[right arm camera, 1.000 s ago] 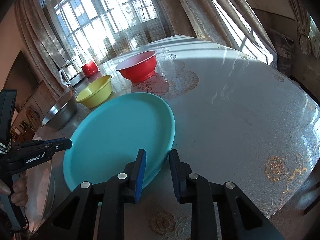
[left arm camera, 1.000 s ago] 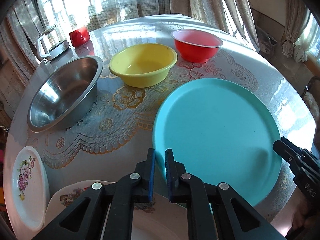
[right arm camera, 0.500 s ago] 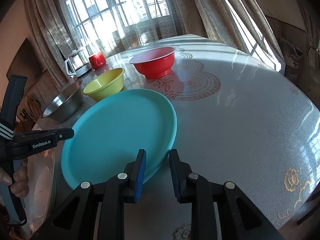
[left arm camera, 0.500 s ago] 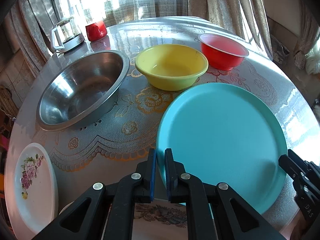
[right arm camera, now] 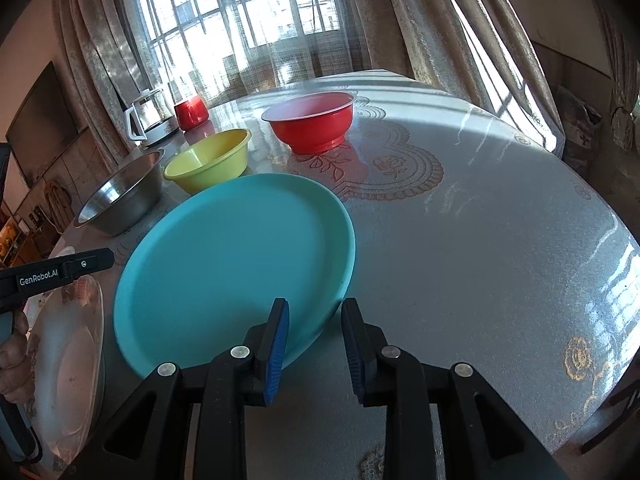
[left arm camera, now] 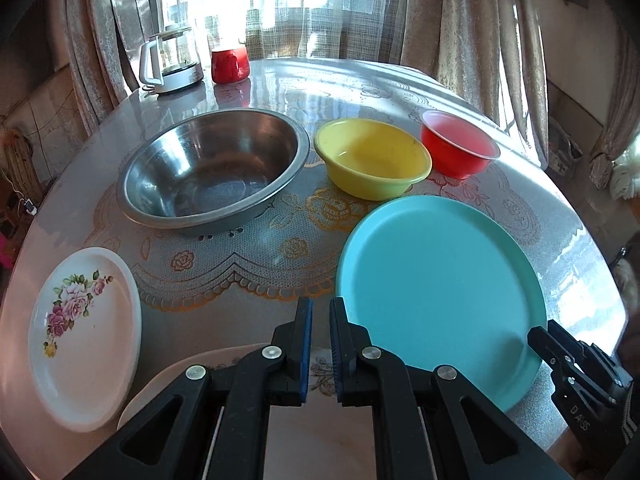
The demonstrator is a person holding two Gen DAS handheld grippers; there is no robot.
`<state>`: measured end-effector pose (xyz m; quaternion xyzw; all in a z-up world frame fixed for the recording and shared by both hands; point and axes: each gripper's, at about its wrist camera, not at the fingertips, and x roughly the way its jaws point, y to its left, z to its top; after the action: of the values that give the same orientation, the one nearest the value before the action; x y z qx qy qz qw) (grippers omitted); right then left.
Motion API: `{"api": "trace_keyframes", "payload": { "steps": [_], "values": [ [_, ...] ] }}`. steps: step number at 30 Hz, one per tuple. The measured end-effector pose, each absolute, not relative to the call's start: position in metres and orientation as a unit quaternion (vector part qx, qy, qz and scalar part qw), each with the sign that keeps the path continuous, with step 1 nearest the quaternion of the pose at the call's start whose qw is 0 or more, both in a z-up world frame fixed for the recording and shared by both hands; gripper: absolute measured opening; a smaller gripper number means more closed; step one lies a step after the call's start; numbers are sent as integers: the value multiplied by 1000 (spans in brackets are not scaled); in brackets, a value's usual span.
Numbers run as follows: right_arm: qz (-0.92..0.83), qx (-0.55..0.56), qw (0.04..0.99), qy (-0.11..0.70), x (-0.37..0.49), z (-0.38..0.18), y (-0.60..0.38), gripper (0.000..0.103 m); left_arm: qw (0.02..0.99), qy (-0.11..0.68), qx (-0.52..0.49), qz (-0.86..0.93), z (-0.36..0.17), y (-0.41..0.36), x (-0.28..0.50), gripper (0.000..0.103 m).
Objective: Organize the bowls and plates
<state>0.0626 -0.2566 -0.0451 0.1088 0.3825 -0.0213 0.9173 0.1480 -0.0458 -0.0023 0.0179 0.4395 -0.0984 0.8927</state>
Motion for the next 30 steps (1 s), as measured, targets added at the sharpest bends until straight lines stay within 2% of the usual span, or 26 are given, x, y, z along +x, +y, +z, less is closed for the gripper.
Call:
{"api": "trace_keyframes", "payload": {
  "steps": [5, 16, 30],
  "values": [
    [-32, 103, 914, 390, 62, -44, -254, 34, 910, 403, -8, -92, 12, -22, 122, 9],
    [-24, 77, 927, 367, 56, -21, -234, 38, 925, 373, -61, -49, 13, 37, 85, 10],
    [179, 91, 905, 376, 82, 5, -155, 39, 932, 343, -116, 29, 6, 123, 58, 16]
  ]
}}
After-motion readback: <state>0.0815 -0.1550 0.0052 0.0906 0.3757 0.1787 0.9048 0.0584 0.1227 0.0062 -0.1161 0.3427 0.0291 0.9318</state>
